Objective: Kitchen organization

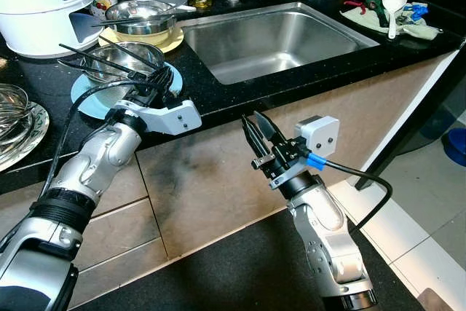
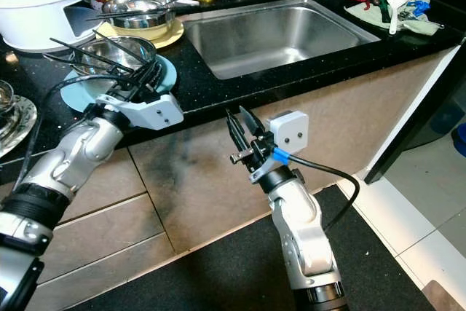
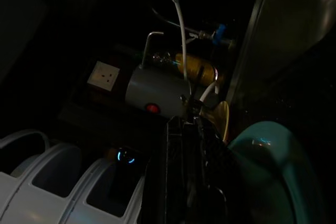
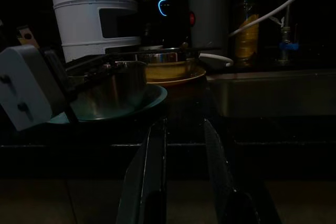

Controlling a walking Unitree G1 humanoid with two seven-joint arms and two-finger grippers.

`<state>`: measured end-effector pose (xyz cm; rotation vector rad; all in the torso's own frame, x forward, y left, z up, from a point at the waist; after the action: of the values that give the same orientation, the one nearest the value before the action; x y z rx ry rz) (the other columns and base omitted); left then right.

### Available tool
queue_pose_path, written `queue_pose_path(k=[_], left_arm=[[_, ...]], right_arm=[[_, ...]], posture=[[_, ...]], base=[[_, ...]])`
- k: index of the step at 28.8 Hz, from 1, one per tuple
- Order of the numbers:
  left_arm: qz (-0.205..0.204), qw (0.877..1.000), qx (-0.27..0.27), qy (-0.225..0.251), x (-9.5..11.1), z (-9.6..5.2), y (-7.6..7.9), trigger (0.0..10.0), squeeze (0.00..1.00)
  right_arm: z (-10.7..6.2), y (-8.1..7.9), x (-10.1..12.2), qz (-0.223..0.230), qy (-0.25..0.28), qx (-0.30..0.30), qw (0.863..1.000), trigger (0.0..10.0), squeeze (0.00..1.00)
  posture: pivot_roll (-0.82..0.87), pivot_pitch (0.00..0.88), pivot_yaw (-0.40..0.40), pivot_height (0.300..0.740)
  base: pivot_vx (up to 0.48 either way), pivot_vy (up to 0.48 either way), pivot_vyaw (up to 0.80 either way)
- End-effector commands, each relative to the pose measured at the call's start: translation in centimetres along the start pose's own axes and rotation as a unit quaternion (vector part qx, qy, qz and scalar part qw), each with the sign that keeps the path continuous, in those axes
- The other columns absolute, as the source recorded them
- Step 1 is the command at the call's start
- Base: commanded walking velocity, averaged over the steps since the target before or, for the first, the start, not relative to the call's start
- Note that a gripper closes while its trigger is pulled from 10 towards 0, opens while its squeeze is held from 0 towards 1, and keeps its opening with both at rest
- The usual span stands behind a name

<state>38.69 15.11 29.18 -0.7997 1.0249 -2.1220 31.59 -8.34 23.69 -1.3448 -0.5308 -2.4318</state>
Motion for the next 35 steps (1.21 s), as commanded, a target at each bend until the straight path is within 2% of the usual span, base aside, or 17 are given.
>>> queue_pose_path(k=[1,3,7,8,15,20,22,23,25,26,27,28,29,32,33,34,35], left_arm=[[0.005,1.0,-0.018,0.004,-0.2,-0.4,0.5,2.0,0.0],[0.003,1.0,-0.003,0.025,0.6,0.0,0.0,1.5,0.0],[-0.003,0.998,0.023,0.058,1.8,0.4,-1.0,1.1,0.0],[-0.005,0.996,0.037,0.078,2.6,0.6,-1.5,0.0,0.0],[-0.014,0.982,0.095,0.164,6.1,1.1,-3.2,0.0,0.0],[-0.023,0.975,0.122,0.186,7.0,1.1,-4.0,0.0,0.0],[-0.083,0.97,0.127,0.189,7.4,1.3,-4.2,0.0,0.0],[-0.138,0.966,0.122,0.183,7.5,1.5,-4.1,0.0,0.0],[-0.269,0.942,0.118,0.16,7.5,2.0,-3.5,0.0,0.0],[-0.358,0.914,0.115,0.155,7.8,2.2,-3.1,0.0,0.0],[-0.358,0.914,0.115,0.155,7.8,2.2,-3.1,0.0,0.0],[-0.399,0.896,0.116,0.153,8.0,2.3,-3.1,0.0,0.0],[-0.399,0.896,0.116,0.153,8.0,2.3,-3.1,0.0,0.0],[-0.457,0.865,0.127,0.166,8.8,2.3,-3.5,0.0,0.0],[-0.457,0.865,0.127,0.166,8.8,2.3,-3.5,0.0,0.0],[-0.472,0.856,0.129,0.169,8.8,2.4,-3.6,0.0,0.0],[-0.472,0.856,0.129,0.169,8.8,2.4,-3.6,0.0,0.0]], right_arm=[[0.1,0.0,0.5,0.002,0.01,-0.001,1.0,10.0,0.0],[0.1,0.0,0.5,0.003,0.012,-0.003,1.0,10.0,0.0],[0.1,0.1,0.6,0.005,0.013,-0.006,1.0,10.0,0.0],[0.1,0.1,0.6,0.005,0.013,-0.006,1.0,10.0,0.0],[0.1,0.1,0.5,0.009,0.013,-0.007,1.0,10.0,0.0],[0.1,0.2,0.6,0.011,0.016,-0.009,1.0,10.0,0.0],[0.1,0.4,0.6,0.011,0.017,-0.014,1.0,10.0,0.0],[0.1,0.5,0.7,0.01,0.018,-0.017,1.0,10.0,0.0],[0.0,0.9,0.7,0.003,0.018,-0.029,0.999,10.0,0.0],[0.0,1.2,0.6,-0.003,0.017,-0.039,0.999,10.0,0.0],[0.0,1.2,0.6,-0.003,0.017,-0.039,0.999,10.0,0.0],[-0.1,1.5,0.7,-0.007,0.017,-0.047,0.999,10.0,0.0],[-0.1,1.5,0.7,-0.007,0.017,-0.047,0.999,10.0,0.0],[-0.4,2.1,0.8,-0.017,0.019,-0.065,0.998,10.0,0.0],[-0.4,2.1,0.8,-0.017,0.019,-0.065,0.998,10.0,0.0],[-0.4,2.4,0.8,-0.021,0.019,-0.072,0.997,10.0,0.0],[-0.4,2.4,0.8,-0.021,0.019,-0.072,0.997,10.0,0.0]], posture=[[-0.09,0.185,0.006,0.74],[-0.09,0.185,0.006,0.74],[-0.09,0.185,0.006,0.74],[-0.09,0.185,0.006,0.74],[-0.09,0.185,0.008,0.74],[-0.09,0.183,0.01,0.74],[-0.09,0.18,0.013,0.74],[-0.09,0.18,0.013,0.74],[-0.1,0.177,0.013,0.74],[-0.1,0.177,0.013,0.74],[-0.1,0.177,0.013,0.74],[-0.1,0.175,0.013,0.74],[-0.1,0.175,0.013,0.74],[-0.1,0.172,0.012,0.74],[-0.1,0.172,0.012,0.74],[-0.1,0.172,0.012,0.74],[-0.1,0.172,0.012,0.74]], base=[[0.0,0.0,0.0],[0.0,0.0,0.0],[0.0,0.0,0.0],[0.0,0.0,0.0],[0.0,0.0,0.0],[0.0,0.0,0.0],[0.0,0.0,0.0],[0.0,0.0,0.0],[0.0,0.0,0.0],[0.0,0.0,0.0],[0.0,0.0,0.0],[0.0,0.0,0.0],[0.0,0.0,0.0],[0.0,0.0,0.0],[0.0,0.0,0.0],[0.0,0.0,0.0],[0.0,0.0,0.0]])
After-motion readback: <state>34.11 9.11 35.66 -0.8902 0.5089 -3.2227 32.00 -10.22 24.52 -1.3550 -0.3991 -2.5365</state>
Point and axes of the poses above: a point about 5 cm out from each wrist's last joint towards the gripper, its own z axis pointing out of the wrist towards the gripper, its own x axis along the axis of the wrist's last joint, y = z × x, the point moved 2 cm from there along z, pointing out of the wrist towards the gripper, and after that the axes turned 9 degrees about -z, right-handed, at the moved point
